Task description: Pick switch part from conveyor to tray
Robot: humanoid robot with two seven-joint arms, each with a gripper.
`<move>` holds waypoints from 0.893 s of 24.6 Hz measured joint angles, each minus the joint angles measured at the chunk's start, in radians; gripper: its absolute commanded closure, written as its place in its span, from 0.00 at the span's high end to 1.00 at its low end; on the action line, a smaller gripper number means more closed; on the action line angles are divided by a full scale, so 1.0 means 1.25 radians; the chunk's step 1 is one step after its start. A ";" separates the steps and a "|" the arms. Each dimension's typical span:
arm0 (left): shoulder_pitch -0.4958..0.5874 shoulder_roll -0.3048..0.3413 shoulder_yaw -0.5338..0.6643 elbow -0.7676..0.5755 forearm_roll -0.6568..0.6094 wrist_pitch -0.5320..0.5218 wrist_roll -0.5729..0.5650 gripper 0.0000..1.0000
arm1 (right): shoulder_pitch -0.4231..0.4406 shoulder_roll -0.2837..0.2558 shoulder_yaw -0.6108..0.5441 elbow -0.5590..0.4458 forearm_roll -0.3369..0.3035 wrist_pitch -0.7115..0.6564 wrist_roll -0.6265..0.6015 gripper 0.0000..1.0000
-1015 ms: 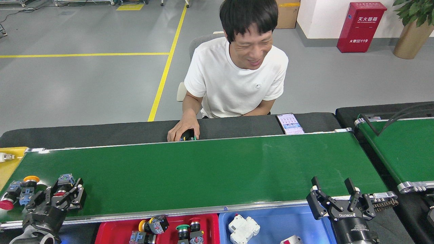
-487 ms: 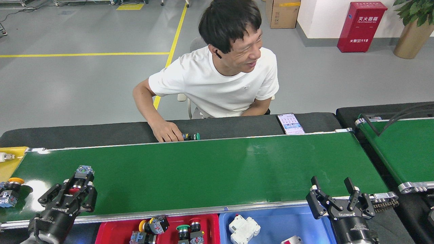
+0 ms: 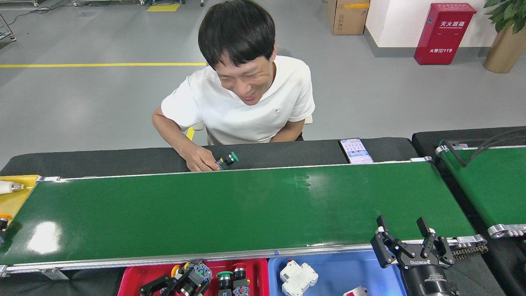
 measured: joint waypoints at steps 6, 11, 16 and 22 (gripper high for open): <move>0.020 -0.007 0.011 0.000 -0.001 -0.001 0.005 1.00 | 0.001 -0.001 0.001 0.000 0.000 0.000 -0.001 0.99; 0.020 -0.047 0.065 0.000 0.007 -0.001 0.007 1.00 | 0.001 -0.004 0.001 0.000 0.000 -0.001 -0.001 1.00; 0.020 -0.111 0.220 0.000 0.029 -0.002 0.003 1.00 | 0.023 -0.015 -0.008 0.000 -0.005 -0.038 0.001 1.00; 0.007 -0.131 0.358 0.008 0.034 0.085 -0.005 1.00 | 0.033 -0.015 -0.015 -0.001 -0.006 -0.092 0.000 1.00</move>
